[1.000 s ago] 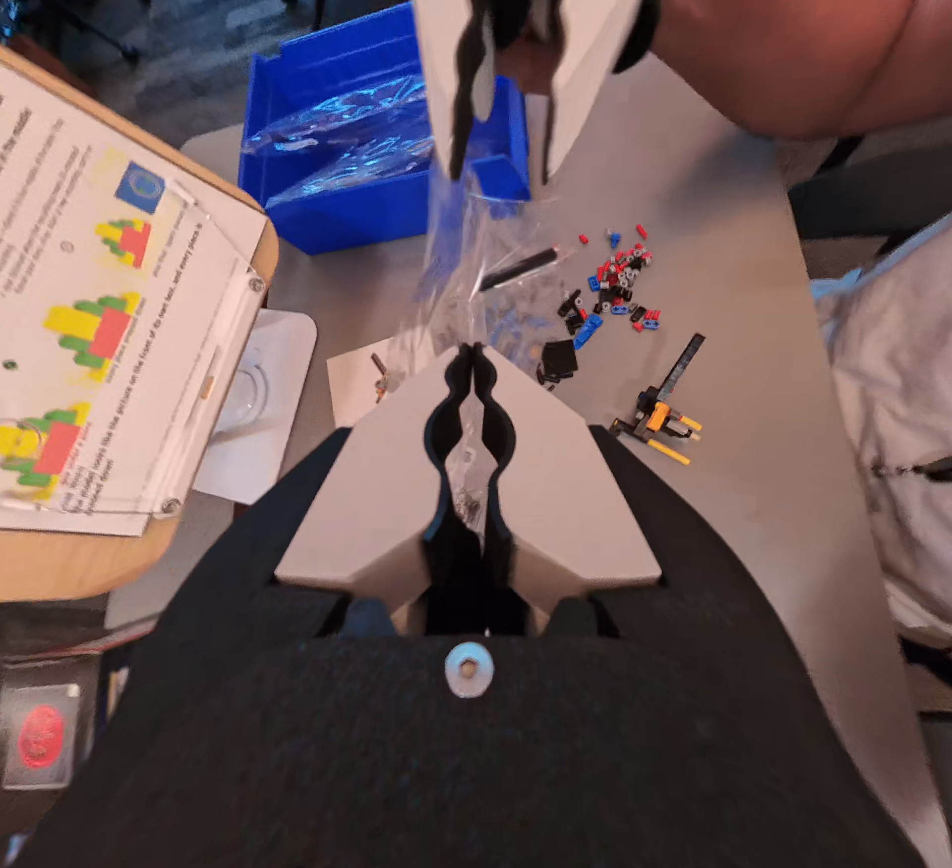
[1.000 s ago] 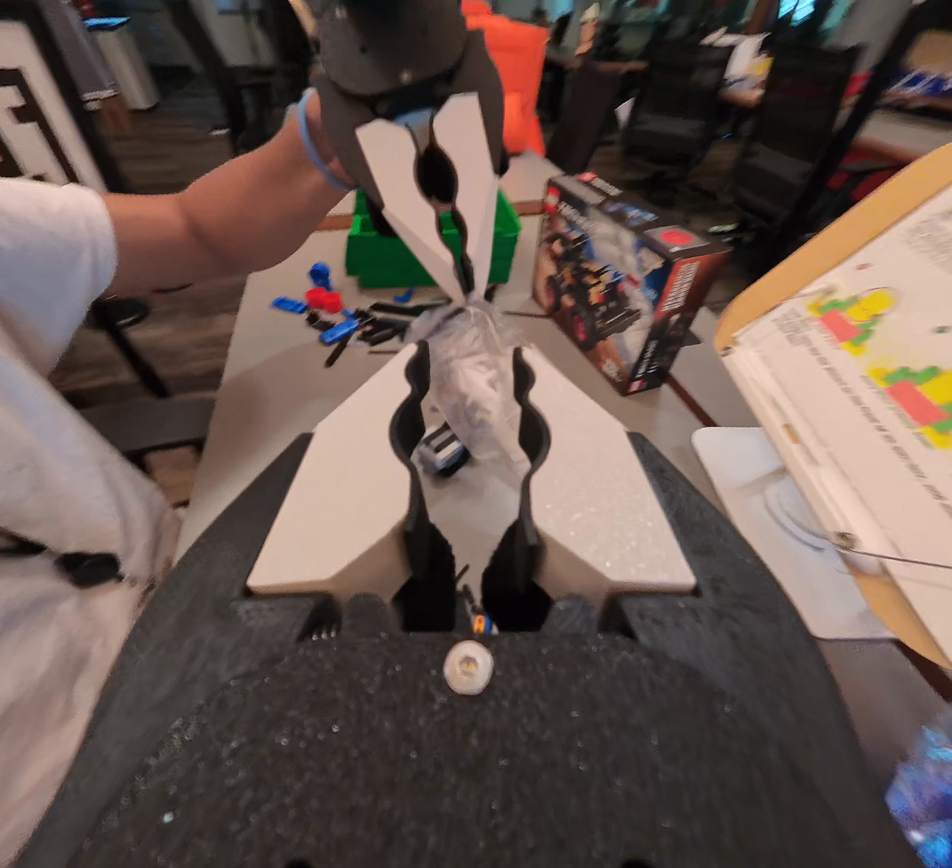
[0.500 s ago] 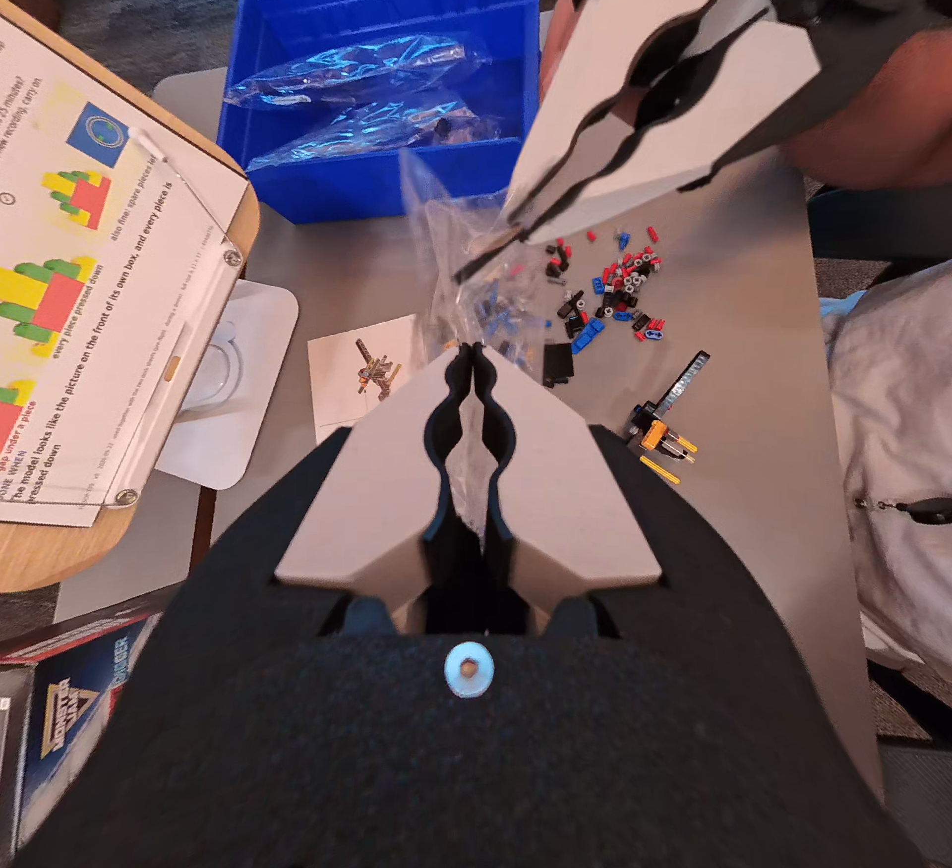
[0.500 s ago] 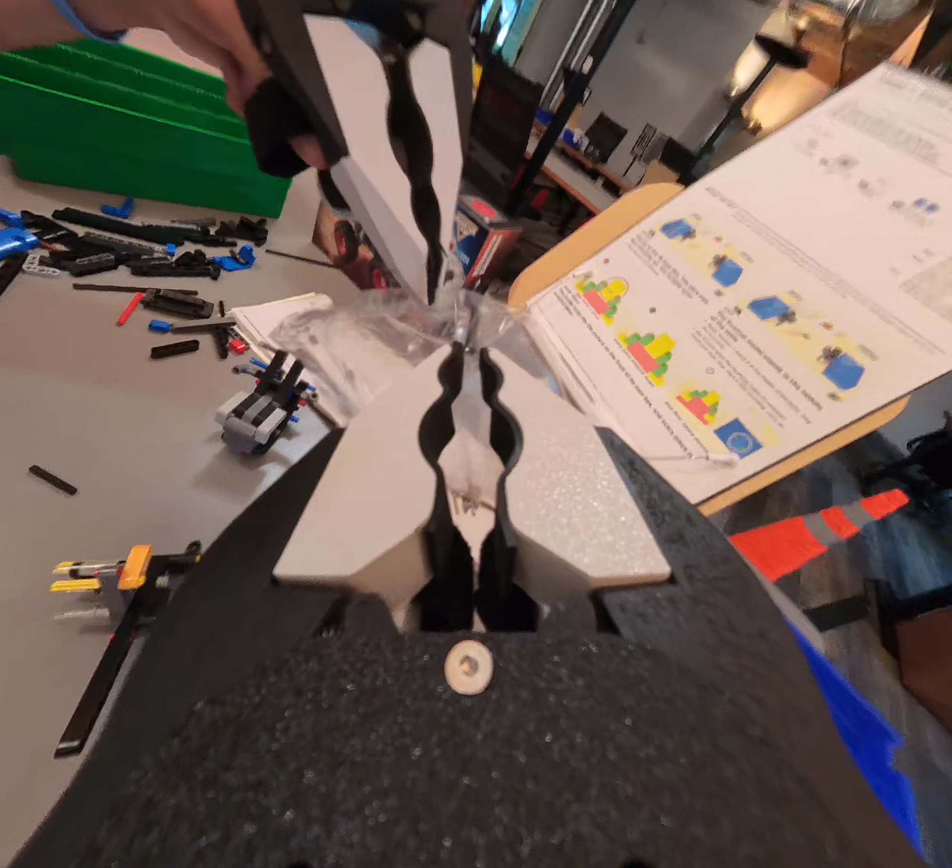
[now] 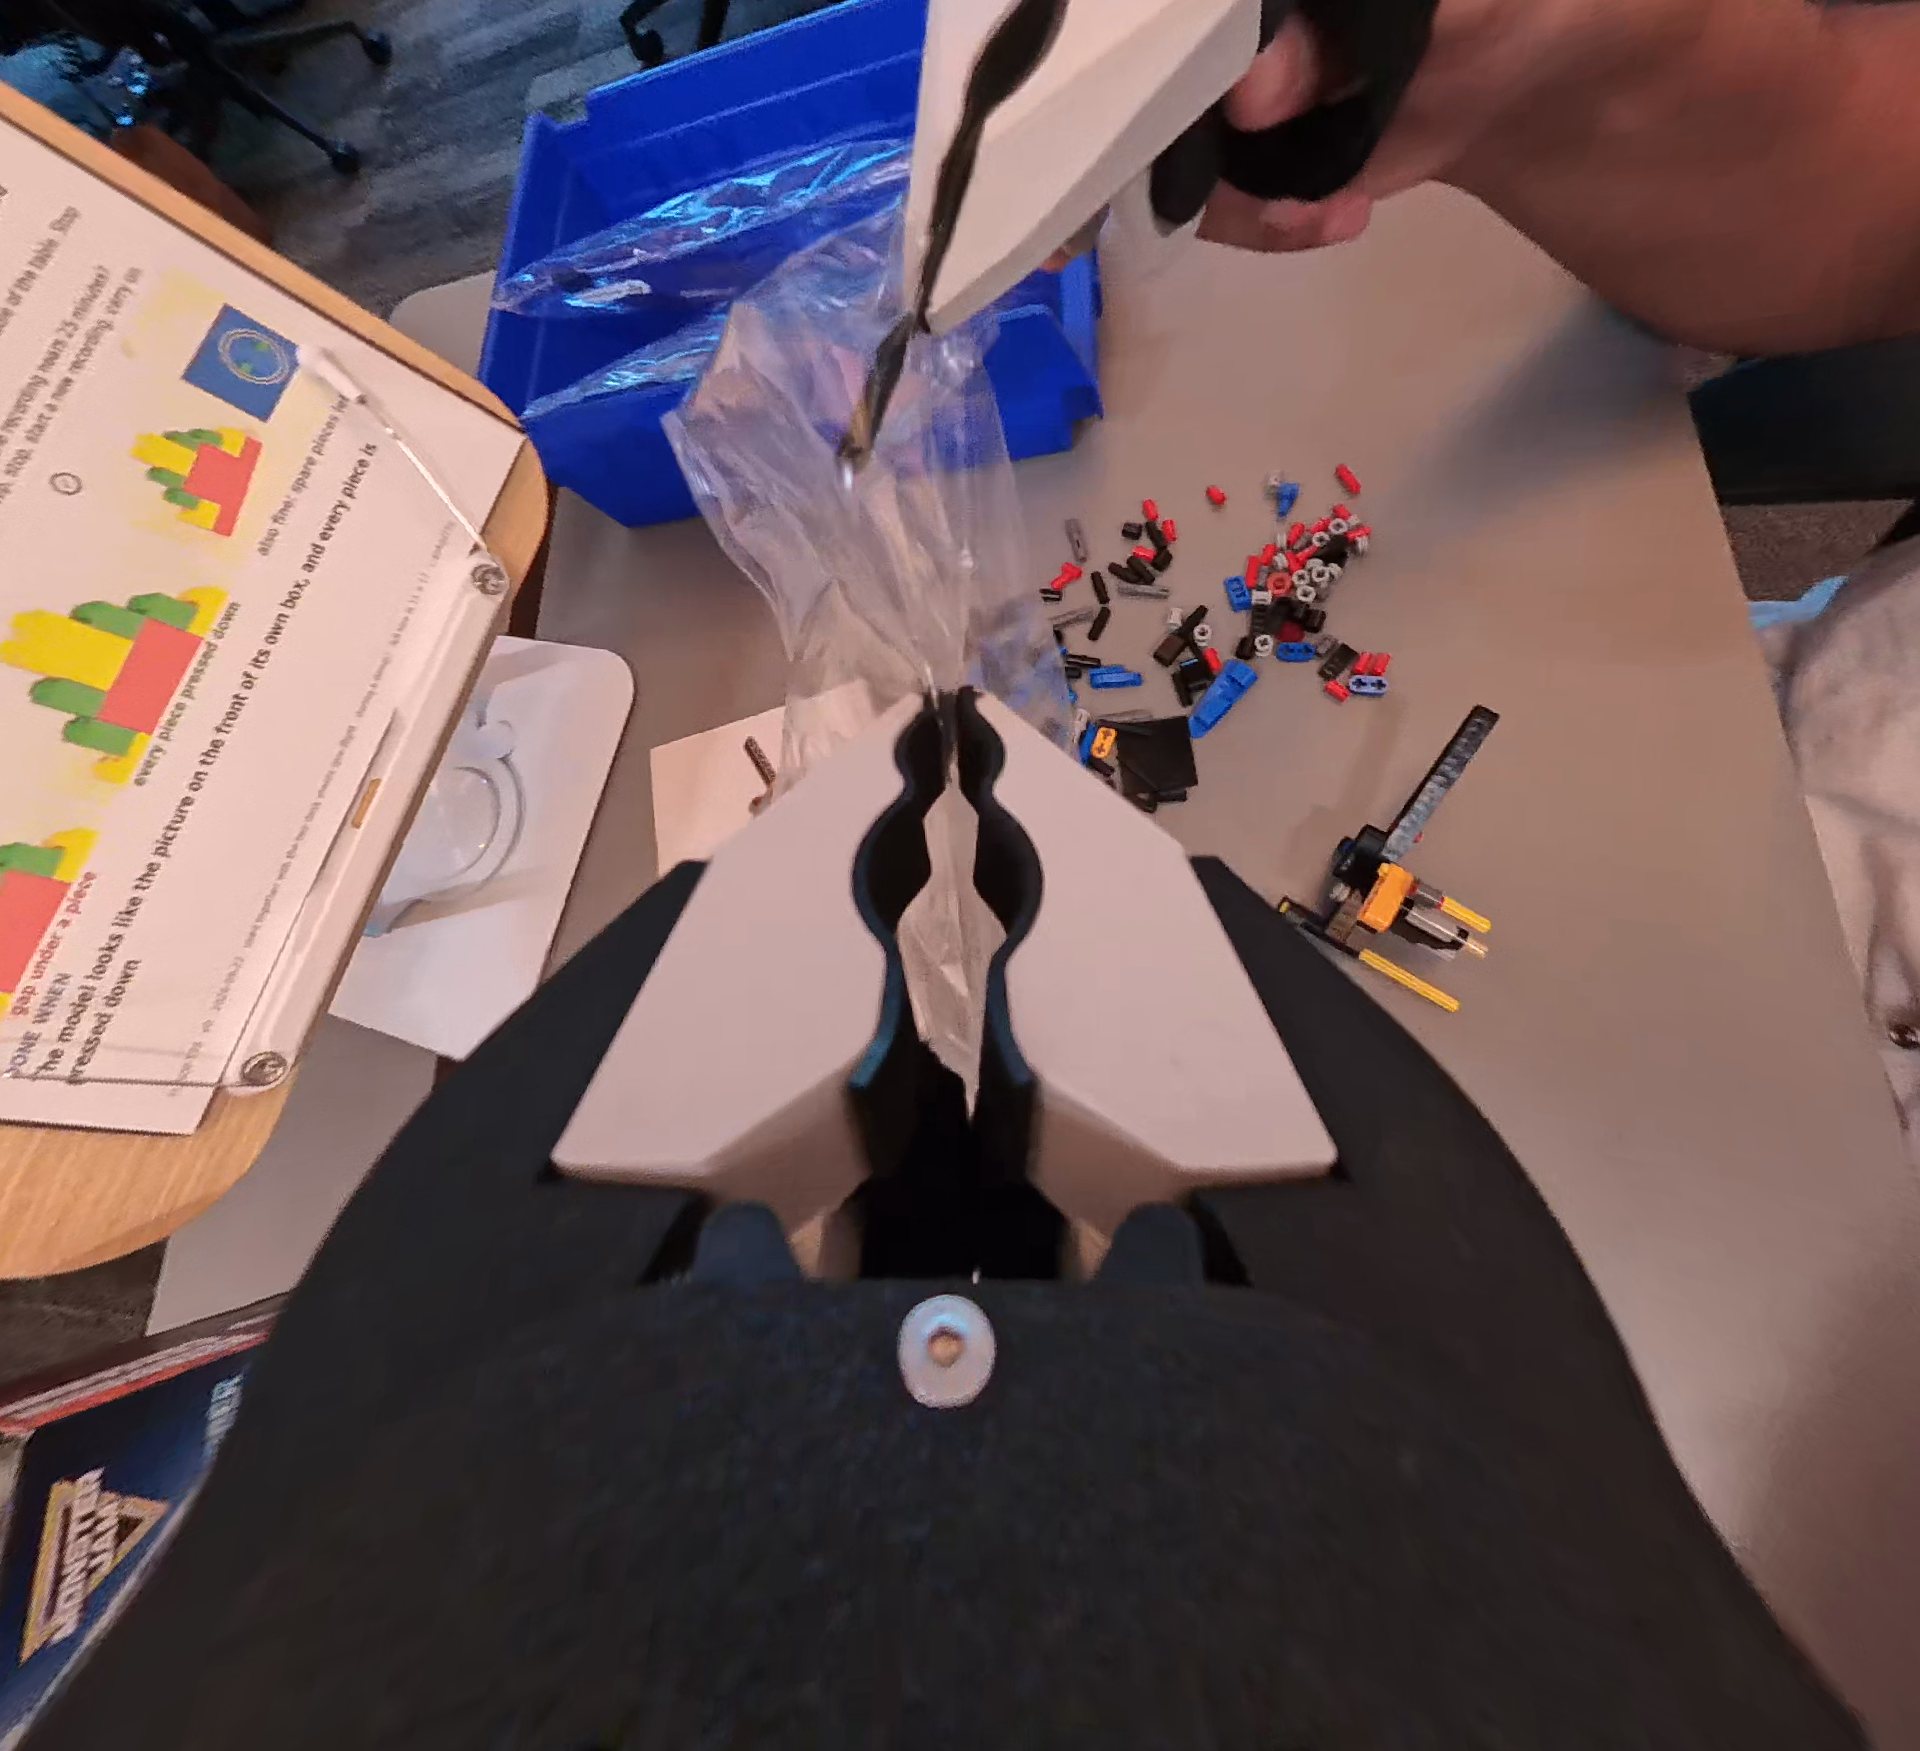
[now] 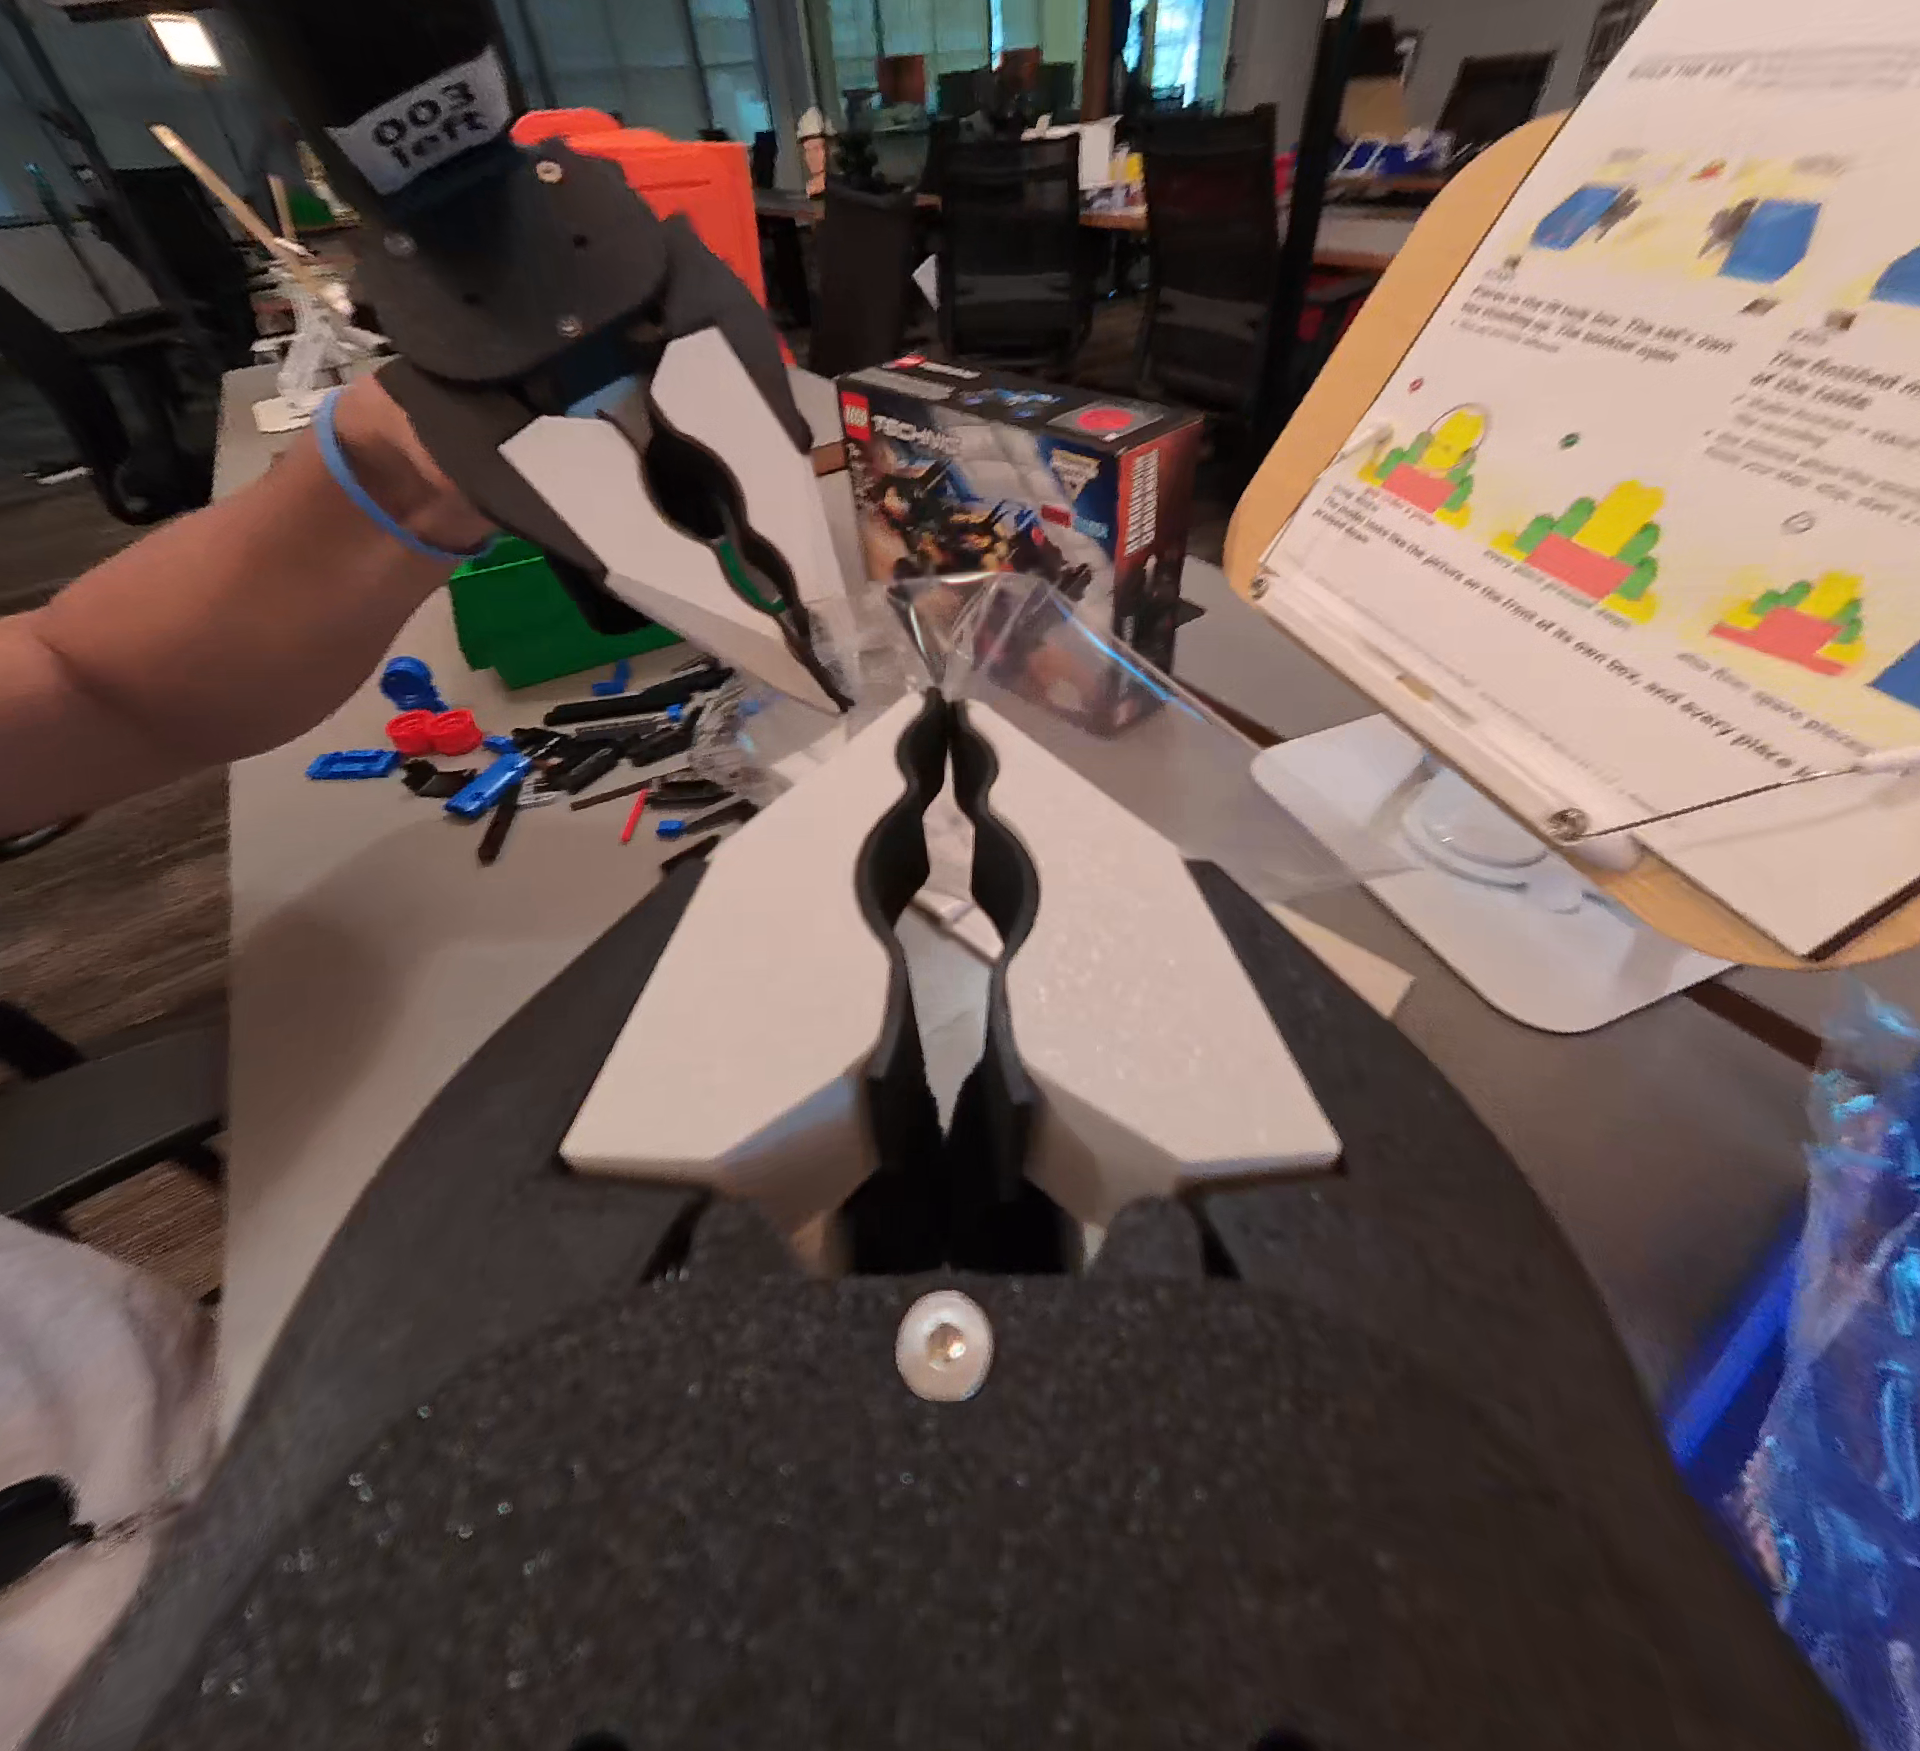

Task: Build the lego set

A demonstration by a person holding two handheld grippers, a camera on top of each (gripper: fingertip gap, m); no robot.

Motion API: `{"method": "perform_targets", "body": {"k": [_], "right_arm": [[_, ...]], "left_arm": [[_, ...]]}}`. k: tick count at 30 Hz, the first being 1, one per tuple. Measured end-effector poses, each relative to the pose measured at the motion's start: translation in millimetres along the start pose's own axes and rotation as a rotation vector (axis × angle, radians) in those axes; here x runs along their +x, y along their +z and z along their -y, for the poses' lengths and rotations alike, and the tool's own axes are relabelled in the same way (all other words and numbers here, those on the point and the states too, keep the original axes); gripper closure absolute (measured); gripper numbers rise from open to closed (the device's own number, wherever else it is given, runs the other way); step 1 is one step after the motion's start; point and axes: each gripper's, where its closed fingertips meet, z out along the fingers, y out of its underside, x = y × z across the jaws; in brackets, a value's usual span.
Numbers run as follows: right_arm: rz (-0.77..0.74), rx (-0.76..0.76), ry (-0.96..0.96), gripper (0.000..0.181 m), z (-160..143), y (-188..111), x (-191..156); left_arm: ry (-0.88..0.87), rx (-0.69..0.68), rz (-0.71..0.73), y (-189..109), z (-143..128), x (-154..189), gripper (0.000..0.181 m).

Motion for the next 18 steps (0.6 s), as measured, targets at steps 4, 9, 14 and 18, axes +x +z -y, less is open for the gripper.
{"method": "perform_targets", "body": {"k": [4,9,14,18], "right_arm": [[0.092,-0.014,0.108,0.181,1,0,-7],[0.056,-0.032,0.031,0.170,-5,6,-7],[-0.254,-0.081,-0.546,0.158,0,-2,-9],[-0.384,-0.136,-0.929,0.164,5,6,-28]], "left_arm": [[-0.091,0.051,-0.082,-7,2,-5,0.181],[-0.221,0.045,-0.164,-6,-5,-3,0.181],[-0.383,0.049,-0.193,-11,-10,-12,0.181],[-0.382,-0.001,-0.204,-7,-13,-8,0.181]]}}
